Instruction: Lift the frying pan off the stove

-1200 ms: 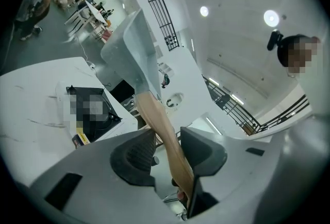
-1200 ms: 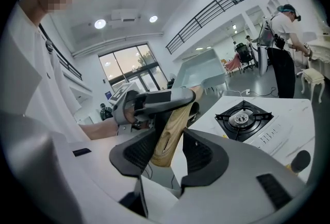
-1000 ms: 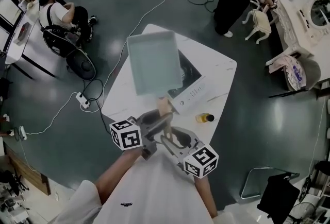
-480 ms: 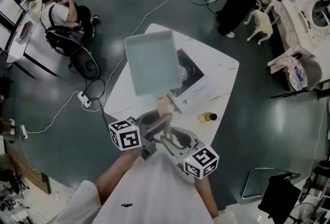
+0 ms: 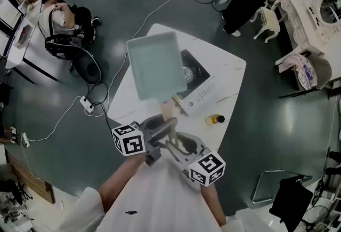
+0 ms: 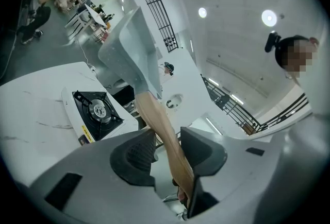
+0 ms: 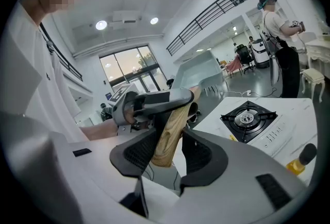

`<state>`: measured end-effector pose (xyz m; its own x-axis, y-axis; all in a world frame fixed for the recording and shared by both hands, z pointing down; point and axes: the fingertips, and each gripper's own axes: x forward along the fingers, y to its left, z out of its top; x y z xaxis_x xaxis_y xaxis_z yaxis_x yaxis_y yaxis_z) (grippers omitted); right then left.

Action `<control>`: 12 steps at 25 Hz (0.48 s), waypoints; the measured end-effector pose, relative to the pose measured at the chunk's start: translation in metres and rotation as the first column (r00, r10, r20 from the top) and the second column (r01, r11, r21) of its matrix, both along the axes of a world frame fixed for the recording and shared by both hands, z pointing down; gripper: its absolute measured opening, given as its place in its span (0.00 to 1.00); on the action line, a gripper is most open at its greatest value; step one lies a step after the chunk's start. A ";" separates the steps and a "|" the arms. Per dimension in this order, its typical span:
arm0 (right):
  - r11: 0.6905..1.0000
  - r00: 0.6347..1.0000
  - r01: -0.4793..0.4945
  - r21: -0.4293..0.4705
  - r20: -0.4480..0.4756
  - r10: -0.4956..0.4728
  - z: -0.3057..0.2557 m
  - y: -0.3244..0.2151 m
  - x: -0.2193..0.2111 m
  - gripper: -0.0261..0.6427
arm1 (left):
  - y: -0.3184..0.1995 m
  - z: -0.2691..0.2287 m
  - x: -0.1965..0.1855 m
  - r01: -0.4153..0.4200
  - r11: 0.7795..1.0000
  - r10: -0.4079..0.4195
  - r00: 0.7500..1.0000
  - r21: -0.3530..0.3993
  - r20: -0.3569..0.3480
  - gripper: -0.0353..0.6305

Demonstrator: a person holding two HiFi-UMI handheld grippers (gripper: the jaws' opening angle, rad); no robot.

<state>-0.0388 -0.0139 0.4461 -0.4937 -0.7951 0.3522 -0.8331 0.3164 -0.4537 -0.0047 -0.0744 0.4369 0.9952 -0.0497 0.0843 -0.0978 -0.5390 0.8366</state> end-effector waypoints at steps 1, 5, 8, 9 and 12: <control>1.000 1.000 -0.001 -0.001 0.001 0.001 0.000 0.001 0.000 0.26 | 0.001 0.000 0.000 -0.001 1.000 0.001 1.000 -0.003 -0.001 0.27; 1.000 1.000 -0.007 -0.006 -0.005 0.007 0.000 0.000 0.001 0.26 | 0.001 0.000 0.001 -0.006 1.000 0.006 1.000 -0.010 -0.002 0.27; 1.000 1.000 -0.010 -0.012 -0.011 0.010 0.002 -0.001 0.000 0.26 | 0.000 0.003 0.001 -0.010 1.000 0.010 1.000 -0.010 0.000 0.27; 1.000 1.000 -0.011 -0.014 -0.012 0.011 0.003 0.000 0.000 0.26 | 0.000 0.003 0.001 -0.012 1.000 0.012 1.000 -0.010 0.000 0.27; 1.000 1.000 -0.015 -0.016 -0.014 0.014 0.004 0.000 0.001 0.26 | 0.000 0.005 0.002 -0.016 1.000 0.016 1.000 -0.015 -0.003 0.27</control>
